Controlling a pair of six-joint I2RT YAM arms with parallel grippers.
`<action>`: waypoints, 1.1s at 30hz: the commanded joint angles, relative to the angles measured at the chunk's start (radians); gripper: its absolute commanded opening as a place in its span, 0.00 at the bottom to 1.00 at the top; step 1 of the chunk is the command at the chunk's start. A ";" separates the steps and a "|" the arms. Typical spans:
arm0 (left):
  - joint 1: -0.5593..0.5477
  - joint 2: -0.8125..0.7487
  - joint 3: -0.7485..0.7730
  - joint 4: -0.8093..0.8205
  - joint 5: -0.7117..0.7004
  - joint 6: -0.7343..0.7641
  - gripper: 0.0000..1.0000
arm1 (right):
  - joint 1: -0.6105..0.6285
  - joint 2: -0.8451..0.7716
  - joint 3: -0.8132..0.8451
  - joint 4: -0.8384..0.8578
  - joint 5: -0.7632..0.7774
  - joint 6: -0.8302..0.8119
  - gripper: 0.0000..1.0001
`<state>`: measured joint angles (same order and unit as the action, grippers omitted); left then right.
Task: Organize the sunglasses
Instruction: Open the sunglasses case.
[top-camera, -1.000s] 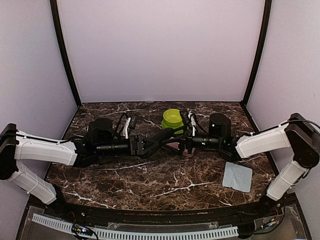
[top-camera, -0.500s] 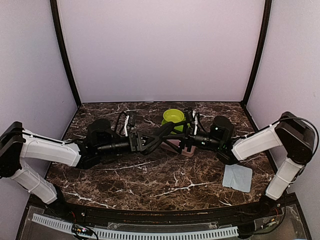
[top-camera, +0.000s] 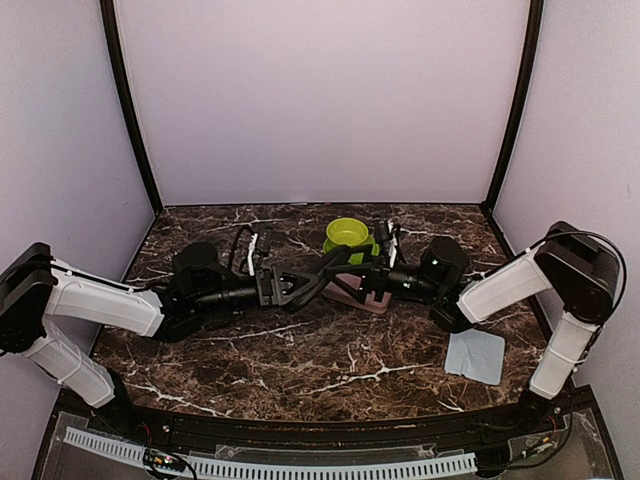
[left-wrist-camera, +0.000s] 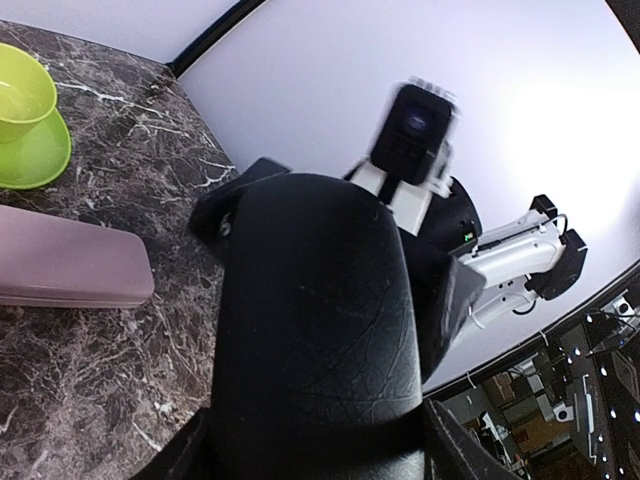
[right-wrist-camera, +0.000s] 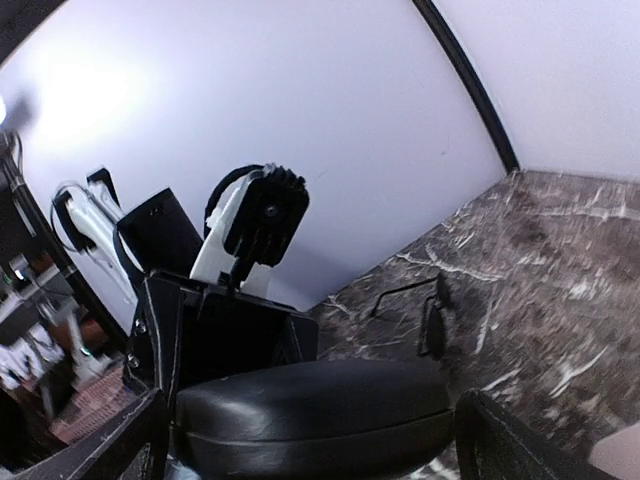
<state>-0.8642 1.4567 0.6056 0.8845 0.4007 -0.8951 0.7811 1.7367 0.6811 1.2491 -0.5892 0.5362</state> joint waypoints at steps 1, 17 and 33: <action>-0.015 -0.017 -0.020 0.092 0.057 0.008 0.00 | -0.011 0.029 -0.019 0.090 -0.047 0.672 1.00; -0.015 -0.022 -0.029 0.092 -0.002 0.013 0.00 | 0.009 0.028 -0.032 0.092 -0.087 0.639 1.00; -0.014 -0.059 0.018 -0.036 -0.054 0.053 0.00 | 0.023 -0.165 0.032 -0.389 -0.005 0.312 1.00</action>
<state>-0.8753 1.4559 0.5835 0.8921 0.3763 -0.8894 0.7982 1.6962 0.6411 1.1133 -0.6483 1.0374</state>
